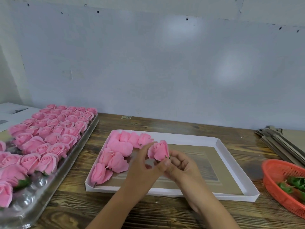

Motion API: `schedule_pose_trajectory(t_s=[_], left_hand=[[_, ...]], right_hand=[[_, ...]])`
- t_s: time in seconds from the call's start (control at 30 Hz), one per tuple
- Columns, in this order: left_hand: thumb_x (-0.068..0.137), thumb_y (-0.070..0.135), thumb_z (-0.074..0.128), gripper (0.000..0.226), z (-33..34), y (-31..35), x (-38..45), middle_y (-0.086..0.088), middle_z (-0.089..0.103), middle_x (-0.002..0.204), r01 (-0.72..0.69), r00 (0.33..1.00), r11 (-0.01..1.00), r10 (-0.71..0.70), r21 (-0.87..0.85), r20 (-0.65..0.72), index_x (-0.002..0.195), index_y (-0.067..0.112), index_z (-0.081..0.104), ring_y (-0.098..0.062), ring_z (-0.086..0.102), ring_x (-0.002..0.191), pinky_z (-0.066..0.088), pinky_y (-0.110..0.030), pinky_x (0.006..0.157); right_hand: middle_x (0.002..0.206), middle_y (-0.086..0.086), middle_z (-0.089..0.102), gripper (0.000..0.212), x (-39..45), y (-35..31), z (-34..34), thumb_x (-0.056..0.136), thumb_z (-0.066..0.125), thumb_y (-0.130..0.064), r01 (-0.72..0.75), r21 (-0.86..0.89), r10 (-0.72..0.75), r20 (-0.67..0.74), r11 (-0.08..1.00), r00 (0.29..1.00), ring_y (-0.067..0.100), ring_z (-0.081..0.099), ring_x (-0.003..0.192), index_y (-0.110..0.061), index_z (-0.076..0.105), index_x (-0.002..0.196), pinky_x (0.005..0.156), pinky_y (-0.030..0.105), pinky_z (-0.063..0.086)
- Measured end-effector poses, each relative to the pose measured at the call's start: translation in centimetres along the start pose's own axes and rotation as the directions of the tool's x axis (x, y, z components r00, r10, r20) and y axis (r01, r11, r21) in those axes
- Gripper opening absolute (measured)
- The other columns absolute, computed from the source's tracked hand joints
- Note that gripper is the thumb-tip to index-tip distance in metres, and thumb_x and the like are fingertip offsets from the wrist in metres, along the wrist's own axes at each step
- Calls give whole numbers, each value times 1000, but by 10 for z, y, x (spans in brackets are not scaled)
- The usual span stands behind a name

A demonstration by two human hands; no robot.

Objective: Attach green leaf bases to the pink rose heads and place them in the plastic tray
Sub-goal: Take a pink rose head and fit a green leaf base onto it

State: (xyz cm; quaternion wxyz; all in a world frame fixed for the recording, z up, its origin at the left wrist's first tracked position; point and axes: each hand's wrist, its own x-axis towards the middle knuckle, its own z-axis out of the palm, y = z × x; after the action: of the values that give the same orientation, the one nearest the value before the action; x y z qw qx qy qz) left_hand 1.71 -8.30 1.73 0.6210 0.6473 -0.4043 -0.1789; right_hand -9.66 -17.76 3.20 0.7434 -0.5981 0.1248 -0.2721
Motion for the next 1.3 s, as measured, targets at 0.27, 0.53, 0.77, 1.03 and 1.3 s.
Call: schedule_pose_trajectory(t_s=[0.27, 0.53, 0.77, 1.03, 1.3], left_hand=[[74, 57, 75, 37, -7, 10, -6, -7, 77, 87, 25, 988, 981, 5, -194, 156, 92, 24, 78, -15, 73, 83, 57, -22, 74], [67, 74, 75, 76, -19, 14, -7, -31, 63, 121, 212, 878, 956, -95, -202, 469, 126, 27, 68, -36, 62, 119, 48, -36, 108], [68, 71, 75, 63, -14, 22, -7, 1, 73, 112, 24, 988, 942, 28, -335, 149, 116, 30, 73, -5, 68, 103, 54, -17, 86], [78, 34, 73, 20, -4, 20, -9, 10, 78, 103, -51, 986, 987, 74, -151, 149, 89, 20, 81, -8, 72, 97, 55, -17, 78], [67, 54, 81, 65, -9, 20, -9, 18, 69, 116, 46, 987, 973, -10, -226, 159, 127, 38, 62, -3, 67, 106, 55, -18, 81]], right_hand=[[122, 20, 64, 41, -3, -10, -12, 87, 68, -15, -245, -3, 235, 302, 969, 924, 29, 63, 115, -1, 62, 126, 90, 37, 54], [100, 9, 68, 45, -5, -17, -21, 78, 82, -28, -367, 76, 298, 443, 927, 845, 20, 68, 91, -7, 70, 116, 76, 28, 58], [96, 5, 75, 27, -4, -7, -10, 77, 74, -13, -142, -138, 168, 197, 980, 966, 18, 71, 92, -17, 74, 104, 78, 25, 55], [112, 11, 74, 33, -3, -2, -4, 85, 70, -6, -35, -229, 89, 229, 973, 969, 28, 68, 108, -16, 71, 116, 97, 37, 53], [105, 11, 76, 25, -1, -3, -7, 86, 72, -9, -10, -204, 46, 172, 979, 984, 24, 71, 102, -14, 74, 110, 88, 27, 55]])
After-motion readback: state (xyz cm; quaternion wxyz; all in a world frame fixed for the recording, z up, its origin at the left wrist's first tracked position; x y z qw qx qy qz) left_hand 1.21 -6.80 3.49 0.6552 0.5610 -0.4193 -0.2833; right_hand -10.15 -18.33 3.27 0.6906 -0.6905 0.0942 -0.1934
